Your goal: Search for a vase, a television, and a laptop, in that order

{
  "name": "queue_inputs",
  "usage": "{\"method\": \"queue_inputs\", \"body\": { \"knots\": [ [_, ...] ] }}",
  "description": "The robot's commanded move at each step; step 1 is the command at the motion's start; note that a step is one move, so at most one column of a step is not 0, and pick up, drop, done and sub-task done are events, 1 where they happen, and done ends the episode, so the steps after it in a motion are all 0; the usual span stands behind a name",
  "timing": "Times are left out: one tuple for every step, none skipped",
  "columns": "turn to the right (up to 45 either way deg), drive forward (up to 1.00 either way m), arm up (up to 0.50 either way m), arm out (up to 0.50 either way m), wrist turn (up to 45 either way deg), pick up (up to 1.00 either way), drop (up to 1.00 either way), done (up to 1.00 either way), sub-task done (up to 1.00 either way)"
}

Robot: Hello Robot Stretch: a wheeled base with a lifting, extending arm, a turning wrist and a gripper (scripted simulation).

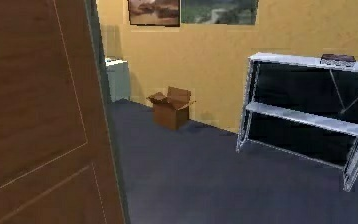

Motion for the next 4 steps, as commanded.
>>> {"method": "queue_inputs", "body": {
  "knots": [
    [0.0,1.00,0.00,0.00,0.0,0.00,0.00,0.00,0.00],
    [6.0,0.00,0.00,0.00,0.0,0.00,0.00,0.00,0.00],
    [0.0,0.40,0.00,0.00,0.0,0.00,0.00,0.00,0.00],
    [-45.0,0.00,0.00,0.00,0.0,0.00,0.00,0.00,0.00]
  ]
}}
